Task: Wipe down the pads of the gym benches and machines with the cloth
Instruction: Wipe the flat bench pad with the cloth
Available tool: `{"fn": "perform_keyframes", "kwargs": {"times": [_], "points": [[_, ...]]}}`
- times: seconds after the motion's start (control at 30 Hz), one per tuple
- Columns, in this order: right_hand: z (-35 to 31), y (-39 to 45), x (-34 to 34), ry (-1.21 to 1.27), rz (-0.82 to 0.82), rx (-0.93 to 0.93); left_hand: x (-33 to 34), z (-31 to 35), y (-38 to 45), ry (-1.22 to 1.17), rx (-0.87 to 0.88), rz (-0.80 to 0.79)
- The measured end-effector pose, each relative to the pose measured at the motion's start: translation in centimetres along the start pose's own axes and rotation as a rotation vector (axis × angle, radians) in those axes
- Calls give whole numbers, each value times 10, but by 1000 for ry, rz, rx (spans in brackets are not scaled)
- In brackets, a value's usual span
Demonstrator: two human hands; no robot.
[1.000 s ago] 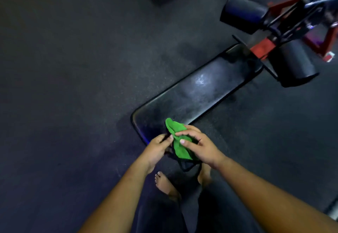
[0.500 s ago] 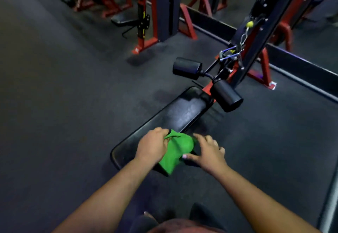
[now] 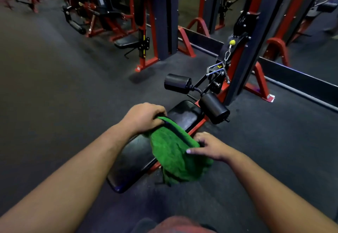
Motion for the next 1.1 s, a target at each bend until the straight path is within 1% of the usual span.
{"fn": "perform_keyframes", "kwargs": {"times": [0.03, 0.07, 0.17, 0.2, 0.23, 0.3, 0.37, 0.43, 0.47, 0.53, 0.6, 0.67, 0.73, 0.8, 0.83, 0.87, 0.9, 0.93, 0.97, 1.0, 1.03, 1.07, 1.1], "points": [[13, -7, -4, -34, 14, 29, -2, -7, 2, 0, -64, 22], [19, -15, -8, 10, 26, 65, -2, -16, 4, 0, -138, 33], [36, -26, -21, 359, 164, 230, 4, -38, 6, 28, -329, -13], [36, -28, -26, 420, 197, 279, 9, -42, 6, 9, -368, -39], [37, -27, -28, 455, 218, 324, 15, -46, 5, -43, -412, -59], [28, -28, -30, 516, 239, 446, 30, -48, 3, -260, -508, -72], [15, -24, -24, 693, 292, 535, 49, -44, 1, -473, -562, -44], [-3, -13, -14, 868, 376, 528, 70, -31, 0, -602, -544, -41], [-13, -7, -7, 913, 409, 505, 81, -21, 0, -646, -511, -55], [-34, 8, 8, 924, 455, 488, 97, 1, -3, -707, -413, -95], [-52, 22, 21, 948, 487, 485, 106, 21, -5, -689, -321, -138], [-66, 31, 27, 926, 524, 501, 107, 31, -8, -620, -278, -165], [-76, 40, 29, 885, 490, 530, 106, 25, -10, -574, -272, -198], [-83, 44, 30, 923, 380, 552, 110, 11, -9, -532, -251, -205], [-85, 44, 28, 899, 343, 570, 110, 4, -7, -514, -229, -188], [-85, 46, 27, 814, 355, 575, 110, -3, -5, -500, -200, -174], [-80, 48, 24, 645, 410, 564, 109, -8, -2, -501, -175, -162], [-73, 49, 20, 384, 519, 534, 107, -13, 2, -518, -147, -156], [-68, 48, 14, 110, 641, 471, 104, -17, 7, -532, -126, -154], [-64, 48, 10, -58, 718, 358, 99, -20, 12, -535, -102, -159], [-59, 48, 7, -133, 694, 243, 92, -23, 19, -527, -70, -177], [-52, 48, 6, -173, 595, 169, 86, -26, 25, -519, -26, -199], [-47, 48, 6, -227, 481, 147, 78, -28, 32, -514, 16, -220]]}}
Point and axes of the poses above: each hand's wrist, its own y-axis towards the middle knuckle, its own x-axis out of the palm, z = x × y, the point moved 2 cm from there along y, towards the middle knuckle, and after that the axes turned 1 degree about z, right-handed, at the moved point
